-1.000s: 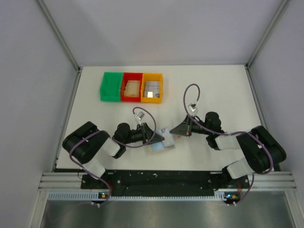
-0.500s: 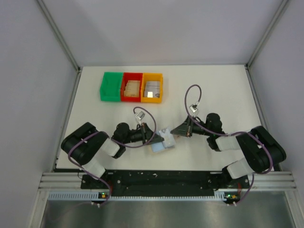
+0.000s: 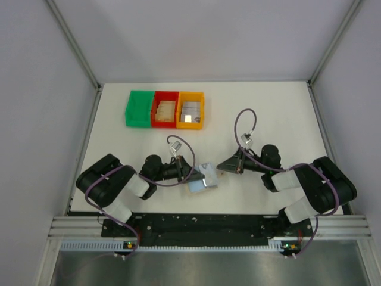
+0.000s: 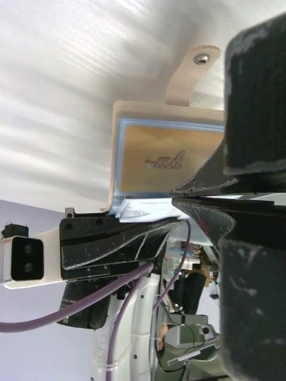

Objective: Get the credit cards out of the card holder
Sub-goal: Remove the credit card from the card holder.

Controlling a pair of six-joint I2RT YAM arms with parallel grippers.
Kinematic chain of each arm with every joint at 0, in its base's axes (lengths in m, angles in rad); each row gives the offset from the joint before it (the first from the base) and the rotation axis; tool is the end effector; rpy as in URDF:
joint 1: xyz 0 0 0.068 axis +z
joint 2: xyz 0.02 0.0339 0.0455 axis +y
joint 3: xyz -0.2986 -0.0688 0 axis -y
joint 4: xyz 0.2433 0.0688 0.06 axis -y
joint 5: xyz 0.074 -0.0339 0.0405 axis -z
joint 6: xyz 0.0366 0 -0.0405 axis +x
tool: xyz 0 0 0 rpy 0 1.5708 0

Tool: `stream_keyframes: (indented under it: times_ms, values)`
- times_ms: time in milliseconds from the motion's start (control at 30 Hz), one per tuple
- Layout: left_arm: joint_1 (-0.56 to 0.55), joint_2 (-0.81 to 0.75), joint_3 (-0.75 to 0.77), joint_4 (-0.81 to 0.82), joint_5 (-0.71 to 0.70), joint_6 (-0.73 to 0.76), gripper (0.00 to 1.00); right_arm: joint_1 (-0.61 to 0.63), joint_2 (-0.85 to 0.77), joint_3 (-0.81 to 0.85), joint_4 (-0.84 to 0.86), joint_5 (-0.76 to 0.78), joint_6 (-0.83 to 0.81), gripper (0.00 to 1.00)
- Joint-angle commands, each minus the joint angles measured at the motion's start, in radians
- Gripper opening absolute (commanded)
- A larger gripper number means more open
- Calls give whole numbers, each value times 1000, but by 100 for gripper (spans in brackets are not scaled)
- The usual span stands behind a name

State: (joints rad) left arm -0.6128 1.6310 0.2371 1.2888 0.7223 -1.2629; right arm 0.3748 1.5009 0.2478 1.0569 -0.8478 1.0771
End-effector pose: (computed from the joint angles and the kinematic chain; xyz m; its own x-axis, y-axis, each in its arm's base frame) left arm 0.1830 -0.1583 0.1720 -0.9498 -0.2062 -0.2353 0.2120 0.1289 -0.9687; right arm 0.2026 0.1092 0.1798 -0.9019 0.2713 -0.3361 -0.2794 0.2270 0.9330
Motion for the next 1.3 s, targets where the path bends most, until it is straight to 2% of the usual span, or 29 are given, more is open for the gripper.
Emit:
stream_keyframes:
  times_ms: [0,100,167,267,467,600,733,833,1267]
  values:
    - [7,-23,-7,382,14,20,0,-13,4,-1,118,-39,24,0]
    - [5,-23,7,382,0,13,0,-11,4,7,144,-65,44,26]
    - [7,-20,22,382,-6,2,0,-11,4,4,129,-68,40,38]
    - [5,-22,36,382,-21,-3,0,-4,4,-8,111,-71,24,42]
    - [7,-16,62,382,-50,-13,0,9,4,-27,110,-88,17,42]
    - [5,-7,74,382,-61,-16,0,19,12,-16,115,-117,20,37]
    - [7,6,87,382,-61,-23,0,19,18,-15,135,-126,24,24]
    - [7,4,87,380,-55,-26,0,19,18,-19,134,-123,20,0]
    - [85,-34,-24,382,-15,-7,0,-19,19,-44,157,-102,21,0]
